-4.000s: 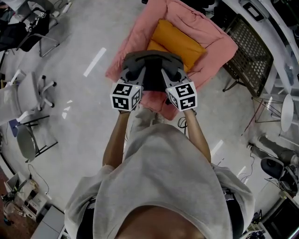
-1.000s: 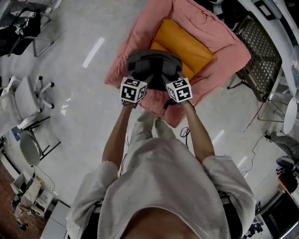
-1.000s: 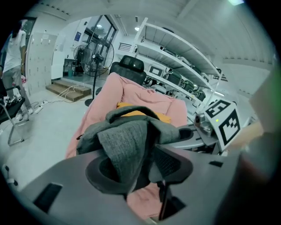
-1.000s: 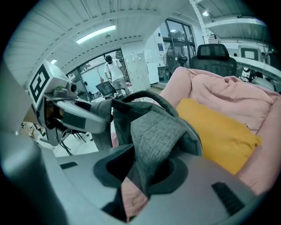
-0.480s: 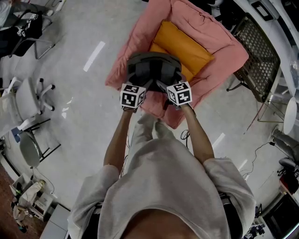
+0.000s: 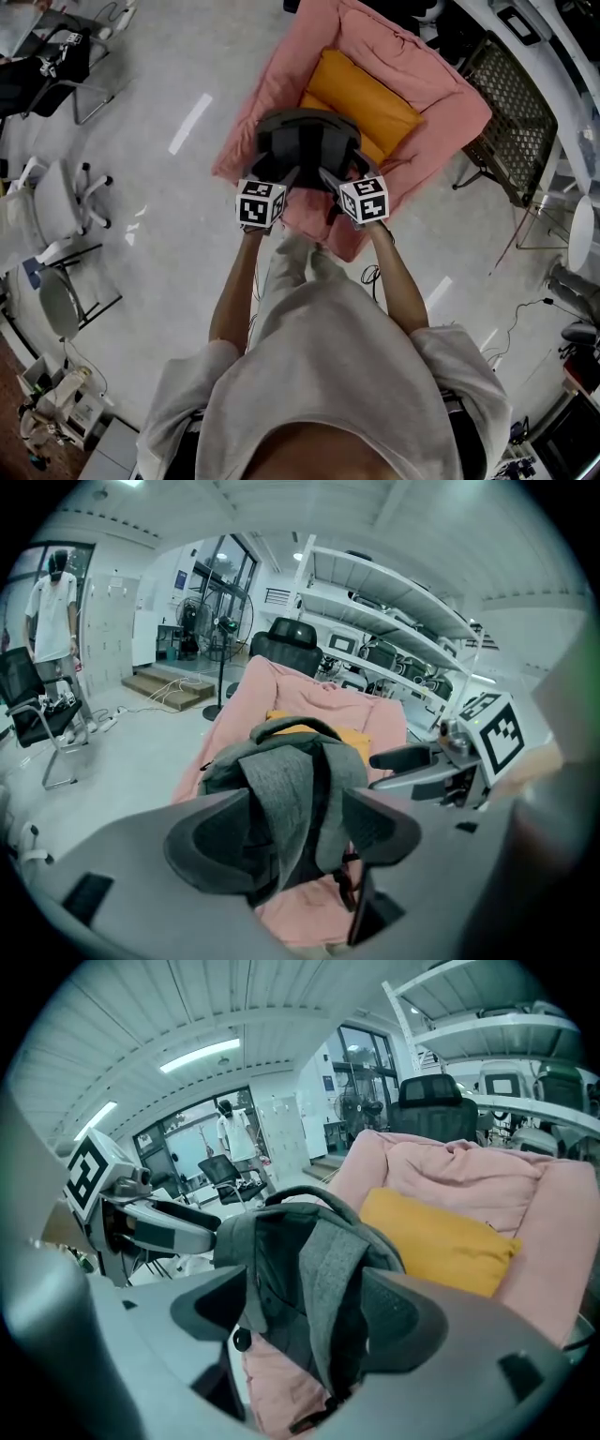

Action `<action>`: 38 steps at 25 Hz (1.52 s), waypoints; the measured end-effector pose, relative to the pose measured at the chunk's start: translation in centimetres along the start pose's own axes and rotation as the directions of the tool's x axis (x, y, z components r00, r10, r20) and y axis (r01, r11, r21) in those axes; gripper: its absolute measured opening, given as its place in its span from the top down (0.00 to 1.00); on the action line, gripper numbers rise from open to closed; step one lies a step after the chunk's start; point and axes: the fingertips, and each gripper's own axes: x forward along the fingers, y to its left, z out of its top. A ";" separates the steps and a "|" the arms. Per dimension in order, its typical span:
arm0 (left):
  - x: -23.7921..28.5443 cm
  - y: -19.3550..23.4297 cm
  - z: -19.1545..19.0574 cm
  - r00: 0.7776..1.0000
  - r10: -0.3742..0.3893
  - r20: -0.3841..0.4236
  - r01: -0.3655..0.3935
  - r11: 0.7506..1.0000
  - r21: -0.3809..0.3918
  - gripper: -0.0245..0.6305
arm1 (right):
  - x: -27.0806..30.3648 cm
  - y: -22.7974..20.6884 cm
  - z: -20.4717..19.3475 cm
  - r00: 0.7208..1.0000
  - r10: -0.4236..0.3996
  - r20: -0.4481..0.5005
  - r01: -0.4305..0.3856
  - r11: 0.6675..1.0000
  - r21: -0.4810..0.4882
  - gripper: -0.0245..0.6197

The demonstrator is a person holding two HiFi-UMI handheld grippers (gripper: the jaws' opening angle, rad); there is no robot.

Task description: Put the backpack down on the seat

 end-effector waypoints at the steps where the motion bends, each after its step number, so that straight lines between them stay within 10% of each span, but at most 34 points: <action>1: -0.4 -0.1 0.0 1.000 0.004 0.007 -0.004 1.000 0.000 0.52 | -0.3 0.2 0.0 1.000 -0.001 0.004 0.001 1.000 -0.003 0.37; 21: -5.7 -4.3 3.6 0.990 -0.020 0.140 0.016 0.999 0.031 0.53 | -7.3 2.4 3.9 0.992 -0.038 0.123 0.052 0.992 -0.115 0.71; 38: -9.5 -6.0 5.8 0.974 0.003 0.227 -0.022 0.997 0.078 0.92 | -12.4 3.0 6.7 0.977 -0.051 0.207 0.083 0.985 -0.150 0.96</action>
